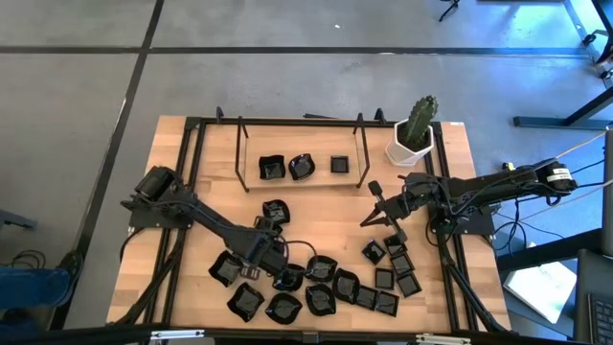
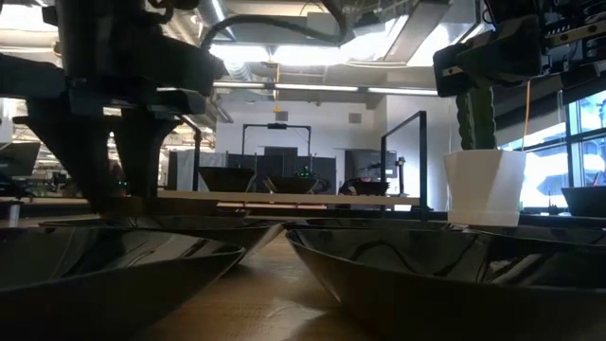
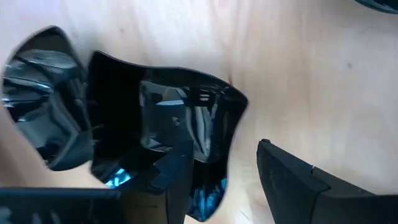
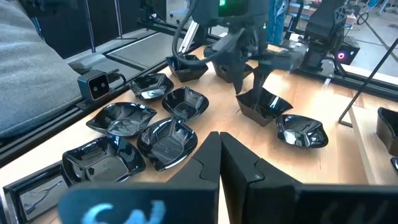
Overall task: Pick & Place Mini shaped plates
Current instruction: Stack the top distorted square plate on the top of the distorted square plate on the shelf
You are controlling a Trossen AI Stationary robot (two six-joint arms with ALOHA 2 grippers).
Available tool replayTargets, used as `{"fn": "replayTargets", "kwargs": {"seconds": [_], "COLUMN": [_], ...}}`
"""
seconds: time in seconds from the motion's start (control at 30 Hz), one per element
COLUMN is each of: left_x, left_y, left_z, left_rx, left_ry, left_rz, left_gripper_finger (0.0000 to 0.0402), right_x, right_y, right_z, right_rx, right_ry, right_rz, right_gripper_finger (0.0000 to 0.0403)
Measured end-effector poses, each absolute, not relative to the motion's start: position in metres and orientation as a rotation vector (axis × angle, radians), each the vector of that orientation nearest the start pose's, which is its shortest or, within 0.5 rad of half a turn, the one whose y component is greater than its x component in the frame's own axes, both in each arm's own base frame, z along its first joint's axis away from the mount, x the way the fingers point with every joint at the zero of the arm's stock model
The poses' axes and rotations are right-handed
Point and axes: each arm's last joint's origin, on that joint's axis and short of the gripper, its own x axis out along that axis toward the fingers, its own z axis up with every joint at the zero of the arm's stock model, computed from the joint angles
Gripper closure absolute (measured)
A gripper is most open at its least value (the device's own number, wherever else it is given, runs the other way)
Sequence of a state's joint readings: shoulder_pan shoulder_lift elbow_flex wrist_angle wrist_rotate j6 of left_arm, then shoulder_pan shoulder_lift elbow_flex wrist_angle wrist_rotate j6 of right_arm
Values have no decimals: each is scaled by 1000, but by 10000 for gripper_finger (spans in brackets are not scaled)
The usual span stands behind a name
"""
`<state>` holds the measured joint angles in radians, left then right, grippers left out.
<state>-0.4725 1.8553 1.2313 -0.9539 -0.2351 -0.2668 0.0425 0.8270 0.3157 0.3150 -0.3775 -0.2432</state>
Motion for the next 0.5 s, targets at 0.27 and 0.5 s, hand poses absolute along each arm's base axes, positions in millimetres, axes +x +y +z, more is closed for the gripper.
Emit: {"fn": "replayTargets", "kwargs": {"seconds": [0.27, 0.5], "left_x": [291, 291], "left_y": [-141, -141], "left_z": [160, 160], "left_rx": [314, 311], "left_ry": [1505, 1504], "left_rz": [-3, 4], "left_gripper_finger": [233, 239], "right_x": [177, 177], "right_y": [18, 18], "right_z": [212, 212], "right_rx": [-207, -206], "right_ry": [142, 142], "right_rz": [440, 440], "right_gripper_finger": [398, 398]}}
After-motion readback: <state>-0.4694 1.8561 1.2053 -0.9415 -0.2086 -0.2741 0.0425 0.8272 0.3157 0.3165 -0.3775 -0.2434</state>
